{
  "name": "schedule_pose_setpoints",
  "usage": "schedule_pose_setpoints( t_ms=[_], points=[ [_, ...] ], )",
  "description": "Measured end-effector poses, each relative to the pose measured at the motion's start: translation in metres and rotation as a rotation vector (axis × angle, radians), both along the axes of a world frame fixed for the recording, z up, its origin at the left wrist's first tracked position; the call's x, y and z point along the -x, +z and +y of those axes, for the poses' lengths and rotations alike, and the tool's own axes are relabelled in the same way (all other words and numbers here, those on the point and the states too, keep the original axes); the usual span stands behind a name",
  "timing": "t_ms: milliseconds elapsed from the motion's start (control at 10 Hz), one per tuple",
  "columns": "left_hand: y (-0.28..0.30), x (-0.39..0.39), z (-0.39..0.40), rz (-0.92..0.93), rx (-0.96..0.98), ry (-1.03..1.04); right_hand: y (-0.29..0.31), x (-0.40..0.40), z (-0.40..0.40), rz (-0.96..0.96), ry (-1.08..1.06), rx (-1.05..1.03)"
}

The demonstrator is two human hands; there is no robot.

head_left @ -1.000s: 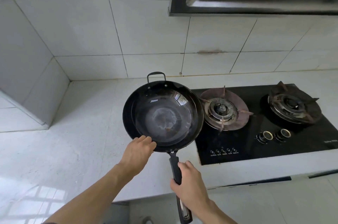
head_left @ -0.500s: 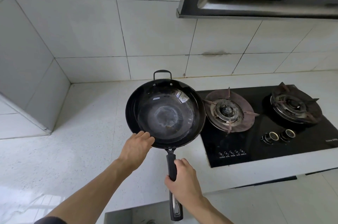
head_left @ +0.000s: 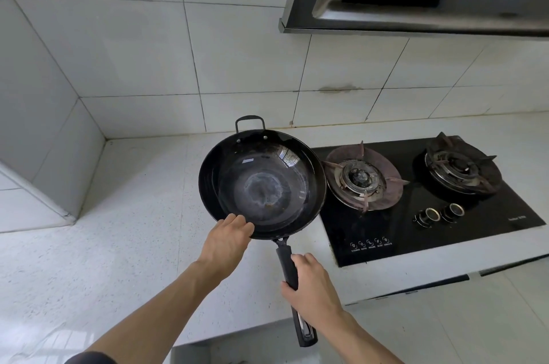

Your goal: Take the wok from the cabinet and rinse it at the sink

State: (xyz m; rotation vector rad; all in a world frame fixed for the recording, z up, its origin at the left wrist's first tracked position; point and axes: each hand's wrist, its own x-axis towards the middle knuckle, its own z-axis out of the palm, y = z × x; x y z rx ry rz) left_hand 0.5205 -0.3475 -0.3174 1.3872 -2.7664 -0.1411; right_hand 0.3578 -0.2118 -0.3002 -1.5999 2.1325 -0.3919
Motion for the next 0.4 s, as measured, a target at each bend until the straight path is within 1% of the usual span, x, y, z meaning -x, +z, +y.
schedule_pose_setpoints(
  t_ms=[200,300,400],
  points=[
    [0.011,0.004,0.002,0.04,-0.001,0.003,0.005,0.009,0.004,-0.001,0.063,0.006],
    [0.023,0.007,0.003,0.056,-0.059,0.024,0.014,0.021,0.001,0.033,0.11,-0.006],
    [0.038,0.012,0.0,0.12,-0.107,0.086,0.024,0.04,-0.008,0.025,0.127,0.037]
  ],
)
